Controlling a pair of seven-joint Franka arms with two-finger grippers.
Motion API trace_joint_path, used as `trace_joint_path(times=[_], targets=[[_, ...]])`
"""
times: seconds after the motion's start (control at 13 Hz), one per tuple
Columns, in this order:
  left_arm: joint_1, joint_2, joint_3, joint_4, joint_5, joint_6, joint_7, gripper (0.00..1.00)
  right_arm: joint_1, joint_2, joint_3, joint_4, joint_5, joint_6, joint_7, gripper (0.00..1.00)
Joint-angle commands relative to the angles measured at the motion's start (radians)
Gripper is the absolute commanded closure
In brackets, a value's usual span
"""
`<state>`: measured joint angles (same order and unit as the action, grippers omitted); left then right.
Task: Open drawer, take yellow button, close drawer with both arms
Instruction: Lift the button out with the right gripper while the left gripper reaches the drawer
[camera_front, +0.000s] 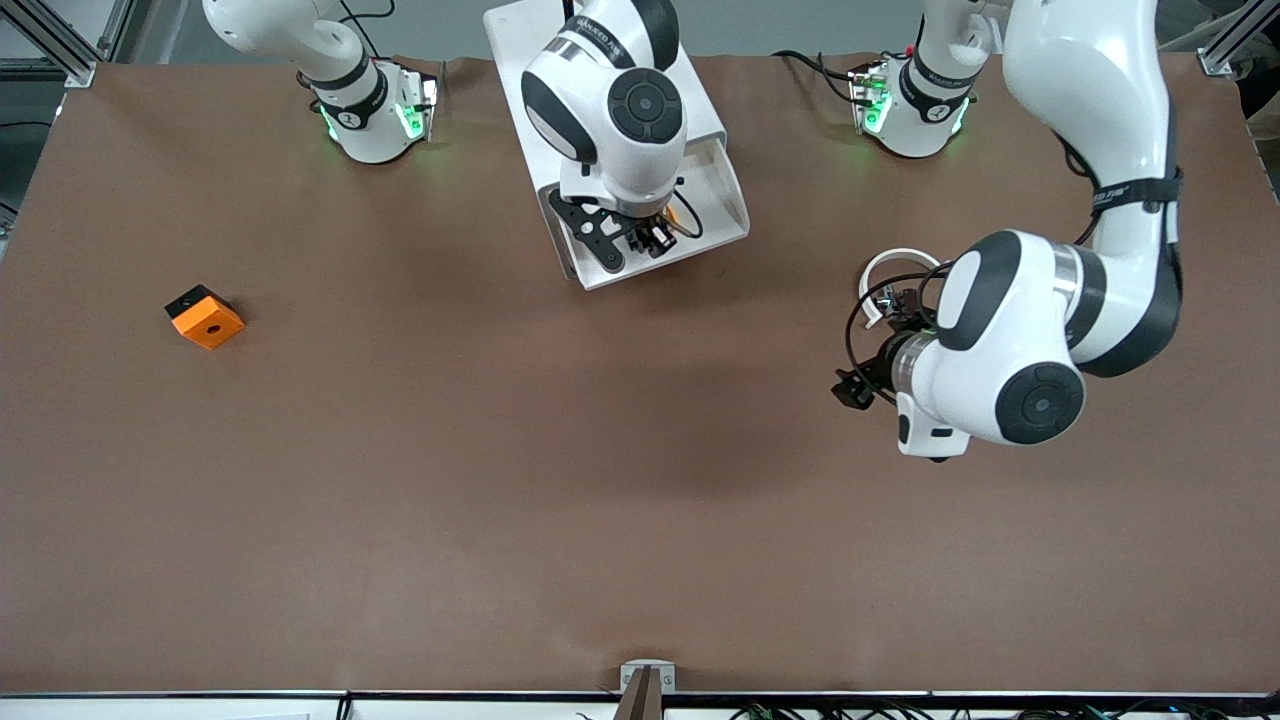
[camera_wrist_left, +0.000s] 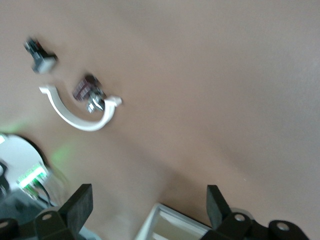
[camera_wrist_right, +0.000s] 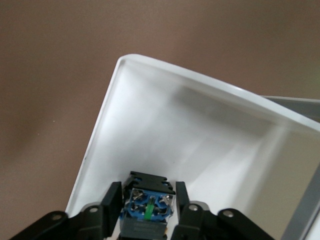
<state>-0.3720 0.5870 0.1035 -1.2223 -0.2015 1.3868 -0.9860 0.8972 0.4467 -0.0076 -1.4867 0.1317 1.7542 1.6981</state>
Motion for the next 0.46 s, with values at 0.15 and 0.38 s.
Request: trace_joint_path(times=[0.15,0.38], targets=[[-0.008,-0.059,0.002,-0.016,0.169,-0.002,0.202,0.0,0.016,-0.005,-0.008,0.011,0.008,0.008,0.008,0.83],[-0.018,-0.065,-0.001,-0.017,0.177,0.003,0.276,0.0,-0.004,-0.012,-0.012,0.072,0.008,-0.018,0.005,0.84]])
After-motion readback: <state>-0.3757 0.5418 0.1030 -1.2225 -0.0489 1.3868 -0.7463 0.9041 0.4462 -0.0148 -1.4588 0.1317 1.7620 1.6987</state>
